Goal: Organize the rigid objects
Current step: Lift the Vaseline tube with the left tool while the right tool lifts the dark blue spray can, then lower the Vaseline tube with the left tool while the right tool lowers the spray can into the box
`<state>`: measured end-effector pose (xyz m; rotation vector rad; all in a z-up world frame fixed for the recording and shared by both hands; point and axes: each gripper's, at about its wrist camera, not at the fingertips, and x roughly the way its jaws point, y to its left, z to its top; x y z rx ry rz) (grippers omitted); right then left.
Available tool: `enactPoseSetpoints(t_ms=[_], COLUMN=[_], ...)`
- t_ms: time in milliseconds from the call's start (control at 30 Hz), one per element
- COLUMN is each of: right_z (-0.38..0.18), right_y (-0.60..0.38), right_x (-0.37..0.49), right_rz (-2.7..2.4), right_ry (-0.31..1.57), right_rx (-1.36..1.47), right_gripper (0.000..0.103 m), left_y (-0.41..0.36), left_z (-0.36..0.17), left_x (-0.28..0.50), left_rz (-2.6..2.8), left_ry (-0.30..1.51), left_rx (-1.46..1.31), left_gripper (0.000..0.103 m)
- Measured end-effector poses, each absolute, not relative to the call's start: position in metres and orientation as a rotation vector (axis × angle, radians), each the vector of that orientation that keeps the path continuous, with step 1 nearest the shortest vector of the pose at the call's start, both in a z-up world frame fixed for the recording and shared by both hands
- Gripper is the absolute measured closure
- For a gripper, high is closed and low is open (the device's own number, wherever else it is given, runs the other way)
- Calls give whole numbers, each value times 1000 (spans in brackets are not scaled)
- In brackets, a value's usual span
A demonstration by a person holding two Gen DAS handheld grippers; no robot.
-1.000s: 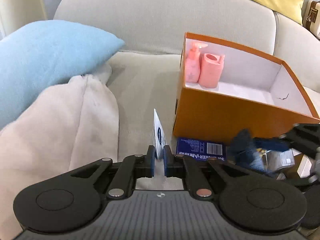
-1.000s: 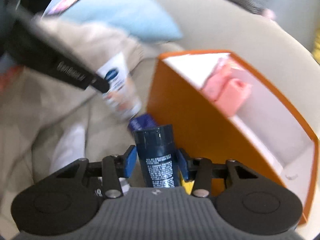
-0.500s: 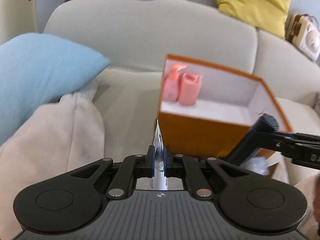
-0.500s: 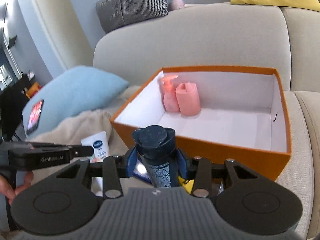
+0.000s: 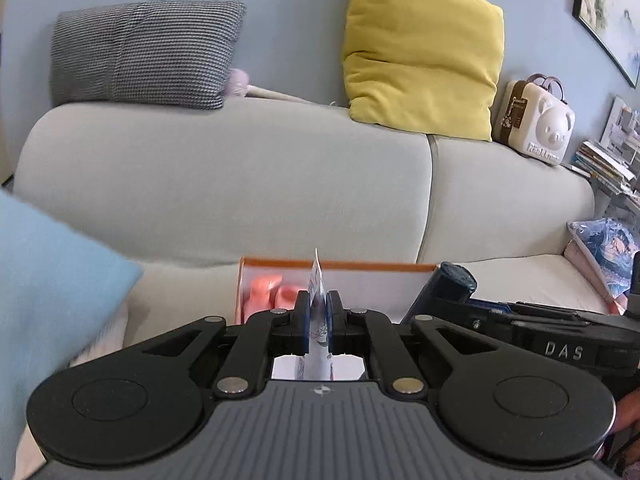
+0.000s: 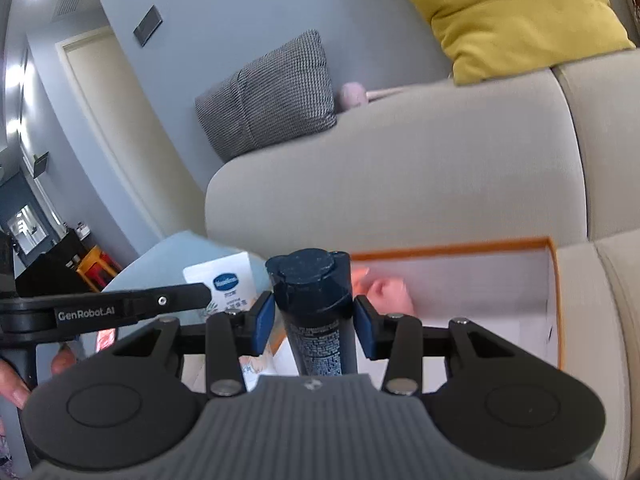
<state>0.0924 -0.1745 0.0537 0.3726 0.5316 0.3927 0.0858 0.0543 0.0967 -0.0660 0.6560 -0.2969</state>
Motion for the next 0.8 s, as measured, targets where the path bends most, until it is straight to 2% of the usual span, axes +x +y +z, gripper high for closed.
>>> enactPoseSetpoints(t_ms=[400, 800], right_z=[-4, -39], right_y=[-163, -148], right_x=[184, 232], right_rz=[337, 407], right_ry=[666, 742], right_rx=[339, 295], right_gripper=[59, 59], left_y=[61, 55], left_z=[8, -27], left_x=[187, 195], left_rz=[-282, -270], left_ry=[776, 793], left_rx=[-79, 85], left_gripper=[95, 95])
